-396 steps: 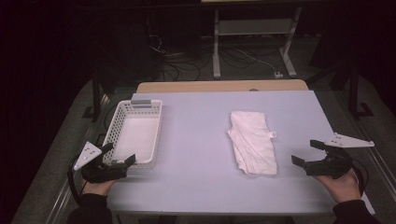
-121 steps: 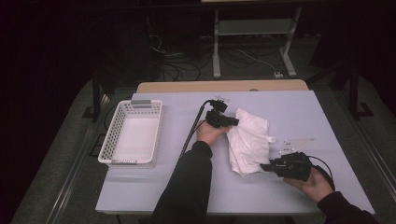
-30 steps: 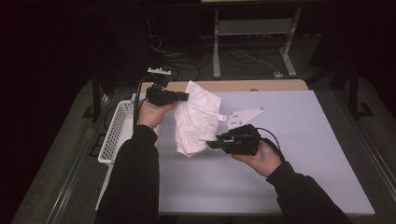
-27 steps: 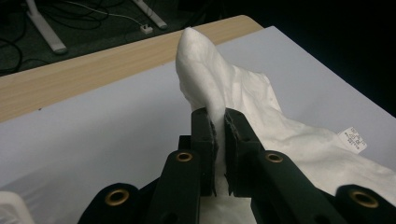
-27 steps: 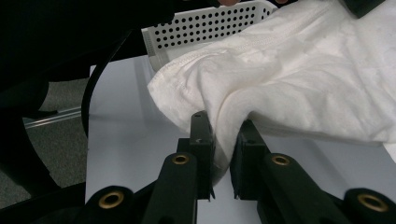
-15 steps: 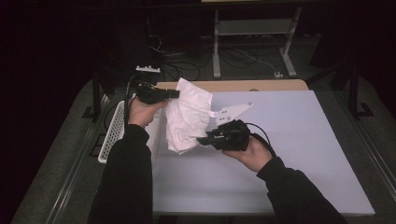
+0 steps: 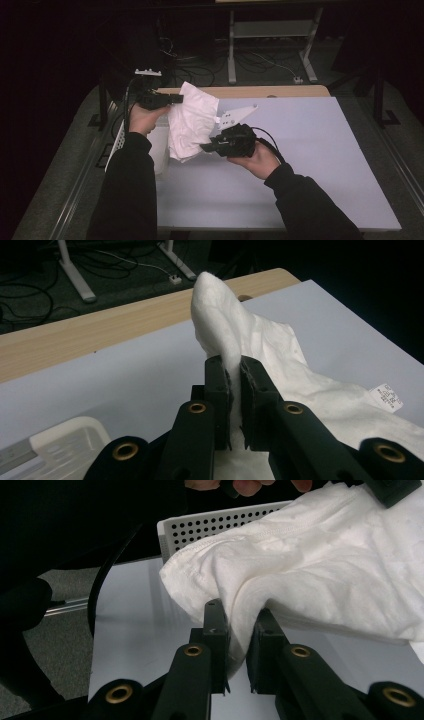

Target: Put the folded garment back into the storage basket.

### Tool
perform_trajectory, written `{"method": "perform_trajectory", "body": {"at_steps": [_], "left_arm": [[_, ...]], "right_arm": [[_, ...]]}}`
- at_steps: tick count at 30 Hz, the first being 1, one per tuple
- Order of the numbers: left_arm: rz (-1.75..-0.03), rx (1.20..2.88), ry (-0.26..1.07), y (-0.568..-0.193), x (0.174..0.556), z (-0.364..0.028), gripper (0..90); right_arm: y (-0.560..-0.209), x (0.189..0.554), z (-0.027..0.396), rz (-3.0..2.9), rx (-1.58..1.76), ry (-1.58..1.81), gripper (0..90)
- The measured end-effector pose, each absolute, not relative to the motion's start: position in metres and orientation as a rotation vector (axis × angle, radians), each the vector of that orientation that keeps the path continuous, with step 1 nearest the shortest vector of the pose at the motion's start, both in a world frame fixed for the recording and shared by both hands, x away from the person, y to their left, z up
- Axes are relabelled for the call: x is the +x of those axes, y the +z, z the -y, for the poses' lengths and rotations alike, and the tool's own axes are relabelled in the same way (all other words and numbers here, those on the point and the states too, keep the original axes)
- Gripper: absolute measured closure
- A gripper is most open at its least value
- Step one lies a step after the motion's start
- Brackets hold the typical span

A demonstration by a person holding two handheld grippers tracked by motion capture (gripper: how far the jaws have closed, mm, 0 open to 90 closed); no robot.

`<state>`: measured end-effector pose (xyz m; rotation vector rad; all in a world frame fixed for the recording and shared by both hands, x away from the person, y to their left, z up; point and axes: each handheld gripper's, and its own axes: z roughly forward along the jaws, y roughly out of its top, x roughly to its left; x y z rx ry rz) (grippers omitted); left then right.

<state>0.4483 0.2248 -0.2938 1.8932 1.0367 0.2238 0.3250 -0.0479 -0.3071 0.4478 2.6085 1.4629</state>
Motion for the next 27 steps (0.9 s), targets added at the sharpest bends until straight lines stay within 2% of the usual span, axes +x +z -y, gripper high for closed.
{"method": "perform_trajectory", "body": {"at_steps": [27], "left_arm": [[-1.101,1.85,0.281,-0.279,0.449,-0.269,82.3]], "right_arm": [[-0.29,0.339,-0.002,-2.615,0.366,1.488,79.3]]}}
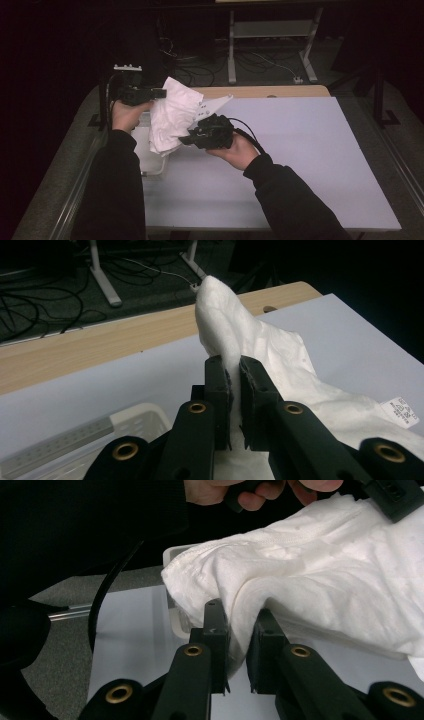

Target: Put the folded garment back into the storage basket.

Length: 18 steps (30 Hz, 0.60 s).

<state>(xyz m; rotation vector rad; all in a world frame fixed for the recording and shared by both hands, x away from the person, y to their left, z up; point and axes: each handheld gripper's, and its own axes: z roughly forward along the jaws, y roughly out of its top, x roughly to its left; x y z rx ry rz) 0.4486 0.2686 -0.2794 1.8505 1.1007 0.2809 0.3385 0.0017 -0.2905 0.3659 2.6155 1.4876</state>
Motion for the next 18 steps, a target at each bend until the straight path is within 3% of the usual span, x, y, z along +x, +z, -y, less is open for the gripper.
{"method": "perform_trajectory", "body": {"at_steps": [18], "left_arm": [[-1.163,1.809,0.294,-0.29,0.438,-0.316,82.3]], "right_arm": [[-0.301,0.342,-0.048,-2.664,0.317,1.495,79.2]]}}
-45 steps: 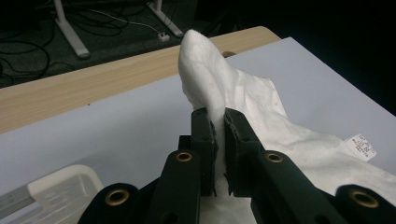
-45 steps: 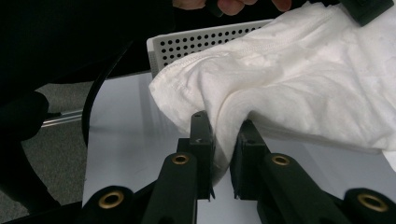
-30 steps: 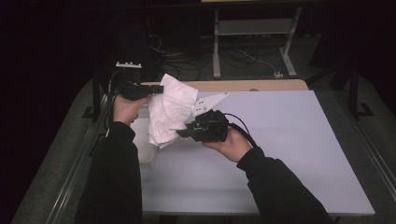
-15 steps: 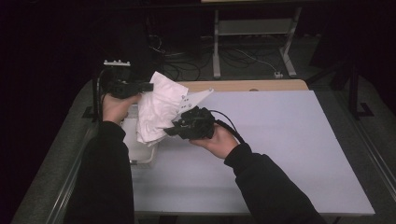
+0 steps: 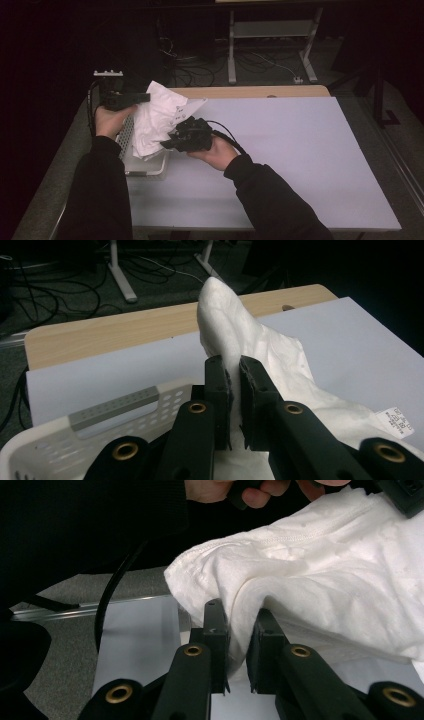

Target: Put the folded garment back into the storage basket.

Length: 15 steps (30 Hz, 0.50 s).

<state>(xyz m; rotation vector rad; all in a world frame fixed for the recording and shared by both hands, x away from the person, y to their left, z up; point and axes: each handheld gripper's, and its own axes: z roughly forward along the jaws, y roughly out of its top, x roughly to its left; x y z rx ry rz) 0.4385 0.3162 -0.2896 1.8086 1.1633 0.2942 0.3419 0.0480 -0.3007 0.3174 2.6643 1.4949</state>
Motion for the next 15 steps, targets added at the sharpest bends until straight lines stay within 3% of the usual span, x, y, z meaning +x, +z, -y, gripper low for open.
{"method": "perform_trajectory", "body": {"at_steps": [15], "left_arm": [[-1.196,1.769,0.305,-0.299,0.432,-0.346,82.3]], "right_arm": [[-0.309,0.345,-0.075,-2.692,0.296,1.493,79.2]]}}
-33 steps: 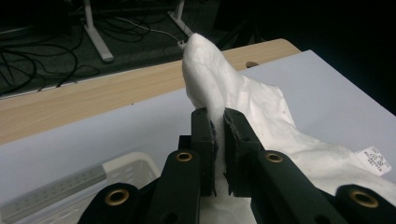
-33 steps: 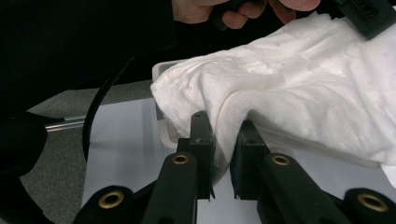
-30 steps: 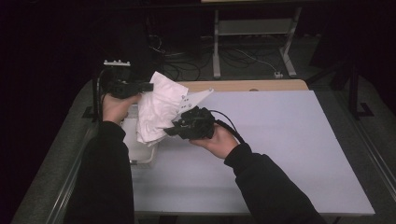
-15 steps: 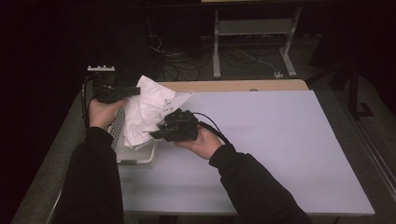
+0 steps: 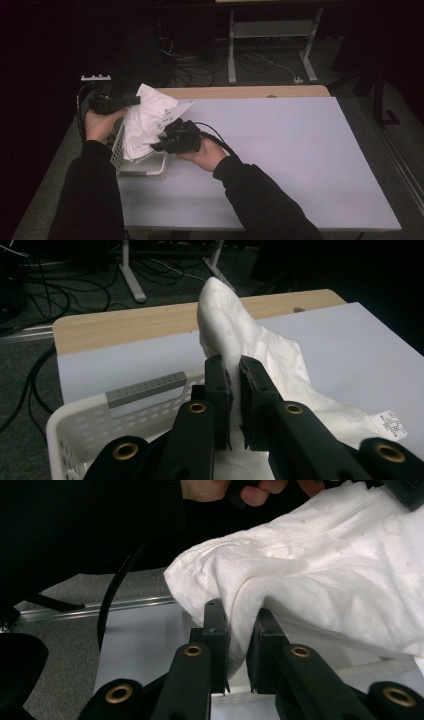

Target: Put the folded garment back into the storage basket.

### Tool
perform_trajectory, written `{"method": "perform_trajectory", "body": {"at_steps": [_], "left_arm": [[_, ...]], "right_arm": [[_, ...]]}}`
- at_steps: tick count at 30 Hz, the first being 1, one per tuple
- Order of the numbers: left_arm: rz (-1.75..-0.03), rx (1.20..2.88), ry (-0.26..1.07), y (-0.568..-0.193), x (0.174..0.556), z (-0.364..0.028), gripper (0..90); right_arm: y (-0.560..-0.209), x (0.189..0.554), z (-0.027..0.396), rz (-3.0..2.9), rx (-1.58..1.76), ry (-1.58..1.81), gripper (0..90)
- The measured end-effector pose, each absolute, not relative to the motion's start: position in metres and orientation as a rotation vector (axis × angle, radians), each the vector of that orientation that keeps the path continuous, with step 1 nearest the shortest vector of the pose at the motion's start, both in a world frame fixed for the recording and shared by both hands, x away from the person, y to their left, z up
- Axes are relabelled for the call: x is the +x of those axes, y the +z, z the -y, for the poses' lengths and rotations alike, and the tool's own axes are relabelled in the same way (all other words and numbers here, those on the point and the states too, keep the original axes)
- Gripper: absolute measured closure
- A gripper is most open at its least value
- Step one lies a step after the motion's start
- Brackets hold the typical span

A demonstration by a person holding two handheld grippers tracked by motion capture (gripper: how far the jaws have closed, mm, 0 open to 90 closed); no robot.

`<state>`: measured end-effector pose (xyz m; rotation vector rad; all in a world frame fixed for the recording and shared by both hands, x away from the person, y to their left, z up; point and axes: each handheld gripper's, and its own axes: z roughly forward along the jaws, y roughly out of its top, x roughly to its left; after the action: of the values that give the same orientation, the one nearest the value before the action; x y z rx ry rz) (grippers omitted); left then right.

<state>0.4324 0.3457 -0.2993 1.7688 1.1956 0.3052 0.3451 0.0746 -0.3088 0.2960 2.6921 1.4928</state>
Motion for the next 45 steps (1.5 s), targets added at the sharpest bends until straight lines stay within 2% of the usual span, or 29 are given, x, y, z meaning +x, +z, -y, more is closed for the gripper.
{"method": "perform_trajectory", "body": {"at_steps": [28,45], "left_arm": [[-1.265,1.709,0.279,-0.333,0.43,-0.375,82.3],[-1.289,1.693,0.268,-0.352,0.434,-0.38,82.3]], "right_arm": [[-0.347,0.357,-0.106,-2.751,0.359,1.53,79.3],[-0.369,0.365,-0.116,-2.78,0.427,1.43,79.2]]}}
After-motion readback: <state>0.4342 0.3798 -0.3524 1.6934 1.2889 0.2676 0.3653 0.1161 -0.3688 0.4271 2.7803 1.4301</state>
